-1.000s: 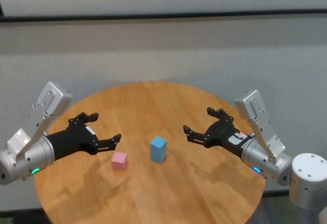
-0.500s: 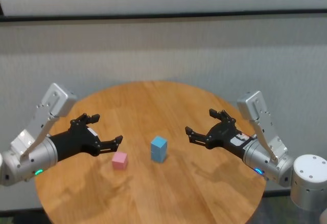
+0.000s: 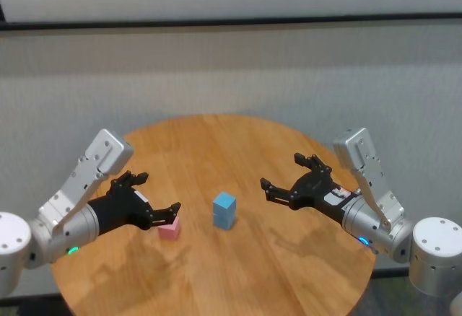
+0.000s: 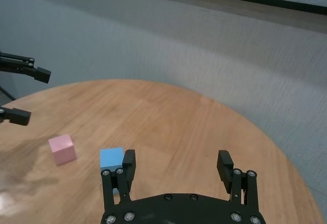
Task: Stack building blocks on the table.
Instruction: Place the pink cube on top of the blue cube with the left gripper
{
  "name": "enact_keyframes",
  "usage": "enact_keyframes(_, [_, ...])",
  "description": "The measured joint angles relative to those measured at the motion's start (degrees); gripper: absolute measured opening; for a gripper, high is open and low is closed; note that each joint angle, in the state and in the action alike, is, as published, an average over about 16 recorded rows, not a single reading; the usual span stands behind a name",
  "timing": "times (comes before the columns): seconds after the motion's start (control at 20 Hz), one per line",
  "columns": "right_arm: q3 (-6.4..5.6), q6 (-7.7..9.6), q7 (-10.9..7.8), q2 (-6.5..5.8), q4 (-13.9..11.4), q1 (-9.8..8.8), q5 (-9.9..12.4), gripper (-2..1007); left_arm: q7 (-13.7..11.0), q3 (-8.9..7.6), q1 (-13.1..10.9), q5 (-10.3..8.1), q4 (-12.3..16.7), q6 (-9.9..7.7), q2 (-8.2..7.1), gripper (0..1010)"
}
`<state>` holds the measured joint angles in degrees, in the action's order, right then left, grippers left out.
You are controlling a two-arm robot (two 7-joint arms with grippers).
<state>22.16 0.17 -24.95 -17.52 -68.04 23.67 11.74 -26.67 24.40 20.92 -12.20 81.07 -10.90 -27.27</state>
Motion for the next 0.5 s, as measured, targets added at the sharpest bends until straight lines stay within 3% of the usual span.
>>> enact_keyframes(0.5, [0.08,-0.13,-0.03,0.07,0.23,0.15,-0.06,1001,4.22,-0.14,-1.06,2.06,-1.13,-1.31,4.00,1003])
